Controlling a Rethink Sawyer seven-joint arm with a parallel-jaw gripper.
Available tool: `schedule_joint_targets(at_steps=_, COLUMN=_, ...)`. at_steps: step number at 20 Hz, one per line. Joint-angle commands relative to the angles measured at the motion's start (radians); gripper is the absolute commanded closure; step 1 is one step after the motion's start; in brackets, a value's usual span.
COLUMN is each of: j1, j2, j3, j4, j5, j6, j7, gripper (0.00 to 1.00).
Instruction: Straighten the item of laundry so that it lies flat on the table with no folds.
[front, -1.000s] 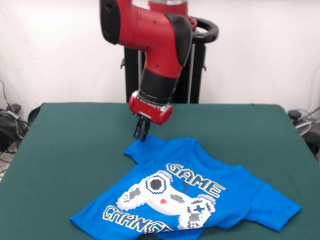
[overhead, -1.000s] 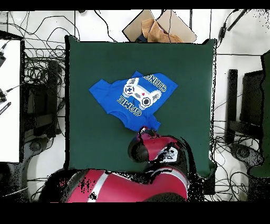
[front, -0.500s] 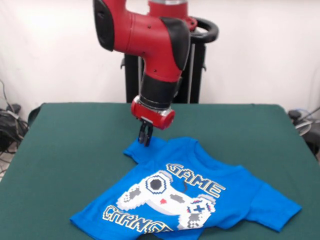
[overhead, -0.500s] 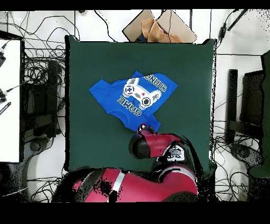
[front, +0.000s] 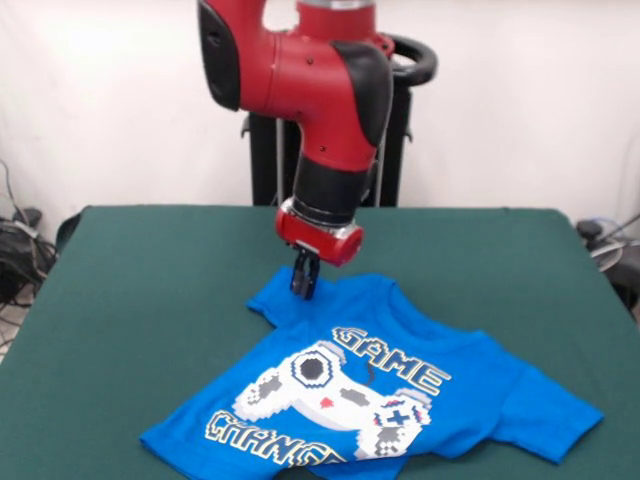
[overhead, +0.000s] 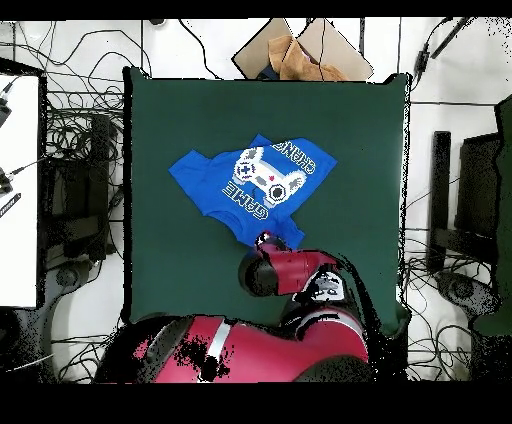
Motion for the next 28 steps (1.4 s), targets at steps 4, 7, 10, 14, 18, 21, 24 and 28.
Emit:
schedule_joint_targets(at_steps=4, j1=0.127, j2=0.128, j3=-0.064, j4=-0.043, j5=0.126, j6=-0.046, j7=0.167, gripper=1.00)
schedule_joint_targets(at_steps=7, j1=0.179, j2=0.171, j3=-0.131, j4=-0.041, j5=0.162, j6=-0.109, j7=0.182, gripper=1.00)
schedule_joint_targets(at_steps=10, j1=0.204, j2=0.186, j3=-0.163, j4=-0.033, j5=0.201, j6=-0.124, j7=0.170, gripper=1.00)
schedule_joint_targets(at_steps=14, j1=0.232, j2=0.181, j3=-0.184, j4=-0.025, j5=0.238, j6=-0.100, j7=0.152, gripper=1.00)
schedule_joint_targets(at_steps=18, j1=0.335, j2=0.217, j3=-0.271, j4=-0.030, j5=0.319, j6=-0.091, j7=0.166, gripper=1.00)
schedule_joint_targets(at_steps=21, j1=0.467, j2=0.296, j3=-0.406, j4=-0.054, j5=0.418, j6=-0.069, j7=0.184, gripper=1.00)
schedule_joint_targets(at_steps=24, j1=0.491, j2=0.307, j3=-0.440, j4=-0.061, j5=0.445, j6=-0.032, j7=0.152, gripper=1.00)
schedule_joint_targets(at_steps=28, j1=0.533, j2=0.351, j3=-0.502, j4=-0.069, j5=0.467, j6=-0.039, j7=0.118, gripper=1.00)
